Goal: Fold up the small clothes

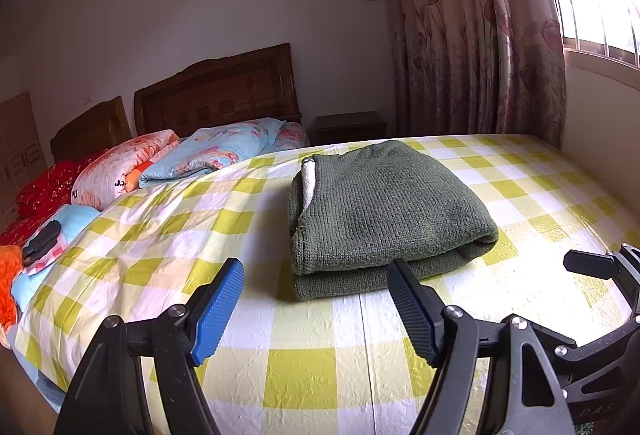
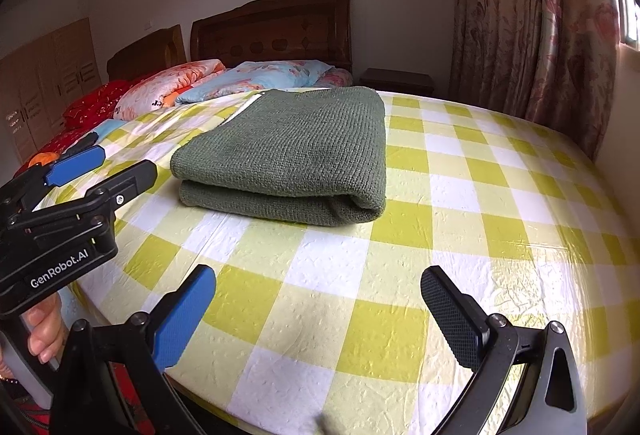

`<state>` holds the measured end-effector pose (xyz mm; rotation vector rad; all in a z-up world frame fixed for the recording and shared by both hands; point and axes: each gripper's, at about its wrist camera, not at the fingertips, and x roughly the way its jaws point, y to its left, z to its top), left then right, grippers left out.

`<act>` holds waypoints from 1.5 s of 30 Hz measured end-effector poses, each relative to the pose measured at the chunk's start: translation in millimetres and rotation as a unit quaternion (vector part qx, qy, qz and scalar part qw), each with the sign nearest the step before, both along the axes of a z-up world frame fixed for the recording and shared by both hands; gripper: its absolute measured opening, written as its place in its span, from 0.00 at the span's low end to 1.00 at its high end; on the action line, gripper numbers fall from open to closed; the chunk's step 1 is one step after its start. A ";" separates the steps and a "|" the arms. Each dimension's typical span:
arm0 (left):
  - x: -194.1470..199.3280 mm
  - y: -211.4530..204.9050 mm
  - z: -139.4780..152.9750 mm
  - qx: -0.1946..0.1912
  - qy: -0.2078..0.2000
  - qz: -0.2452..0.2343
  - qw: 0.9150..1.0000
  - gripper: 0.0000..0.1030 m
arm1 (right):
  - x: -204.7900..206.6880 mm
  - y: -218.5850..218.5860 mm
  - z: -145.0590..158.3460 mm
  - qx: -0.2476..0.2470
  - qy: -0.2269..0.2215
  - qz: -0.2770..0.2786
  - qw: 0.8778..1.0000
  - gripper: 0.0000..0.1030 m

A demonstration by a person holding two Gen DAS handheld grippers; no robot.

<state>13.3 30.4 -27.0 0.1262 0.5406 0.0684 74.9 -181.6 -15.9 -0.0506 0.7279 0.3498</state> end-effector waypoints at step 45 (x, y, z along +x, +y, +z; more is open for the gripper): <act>-0.6 -1.0 -2.6 -0.001 0.002 0.000 1.000 0.73 | 3.9 -4.1 -4.8 0.010 0.015 -0.007 1.000 1.00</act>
